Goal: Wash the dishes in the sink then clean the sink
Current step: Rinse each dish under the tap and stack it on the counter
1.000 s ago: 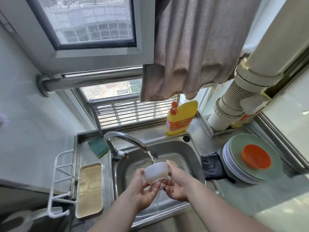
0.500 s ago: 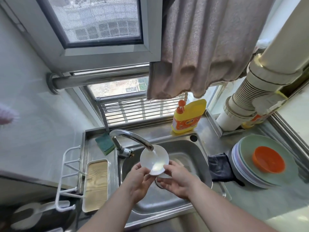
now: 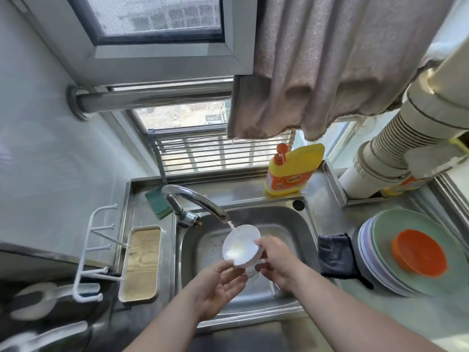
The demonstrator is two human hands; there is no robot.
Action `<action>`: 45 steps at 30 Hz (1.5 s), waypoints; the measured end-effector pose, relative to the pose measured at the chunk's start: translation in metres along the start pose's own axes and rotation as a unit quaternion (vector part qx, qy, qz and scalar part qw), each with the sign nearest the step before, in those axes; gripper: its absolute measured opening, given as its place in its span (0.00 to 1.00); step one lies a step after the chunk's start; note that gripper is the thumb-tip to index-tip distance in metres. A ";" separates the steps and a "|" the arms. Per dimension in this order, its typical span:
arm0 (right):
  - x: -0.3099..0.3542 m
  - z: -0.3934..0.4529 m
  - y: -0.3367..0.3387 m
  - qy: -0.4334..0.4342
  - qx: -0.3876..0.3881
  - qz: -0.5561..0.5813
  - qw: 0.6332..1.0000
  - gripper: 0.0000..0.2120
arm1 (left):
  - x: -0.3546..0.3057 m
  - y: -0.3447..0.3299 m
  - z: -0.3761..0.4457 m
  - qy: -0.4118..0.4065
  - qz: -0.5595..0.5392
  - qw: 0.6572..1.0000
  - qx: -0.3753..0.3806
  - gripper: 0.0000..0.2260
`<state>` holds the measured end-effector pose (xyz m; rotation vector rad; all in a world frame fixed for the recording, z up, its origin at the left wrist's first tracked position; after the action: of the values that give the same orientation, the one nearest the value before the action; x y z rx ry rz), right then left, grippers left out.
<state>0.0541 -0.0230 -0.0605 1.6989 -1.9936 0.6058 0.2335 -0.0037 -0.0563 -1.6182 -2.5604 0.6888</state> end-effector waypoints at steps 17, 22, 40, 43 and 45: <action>-0.010 0.014 -0.004 -0.006 0.033 0.083 0.996 0.12 | -0.035 0.026 0.002 -0.416 0.635 0.639 -0.125 0.16; -0.007 0.019 0.016 -0.103 0.019 -0.035 0.994 0.21 | -0.022 0.026 0.016 -0.516 0.694 0.499 -0.057 0.06; -0.036 0.022 0.042 -0.107 -0.030 0.039 0.993 0.14 | -0.035 -0.037 0.020 -0.160 -0.142 0.974 -0.069 0.10; -0.038 0.023 0.052 -0.108 -0.030 0.043 0.993 0.15 | -0.044 -0.039 0.026 -0.164 -0.185 0.967 -0.065 0.11; -0.038 0.024 0.056 -0.107 -0.028 0.039 0.993 0.15 | -0.048 -0.042 0.027 -0.174 -0.194 0.964 -0.060 0.12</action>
<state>0.0031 0.0005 -0.1044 1.7203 -2.2118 0.4034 0.2130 -0.0693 -0.0549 -1.0331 -3.0928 0.8535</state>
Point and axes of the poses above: each hand's wrist, its own z-axis towards the middle knuckle, its own y-axis out of the back of the hand, x = y × z, the point moved 2 cm from there along z, towards the middle knuckle, and after that the axes turned 5 degrees about -z, right-handed, at the moved point
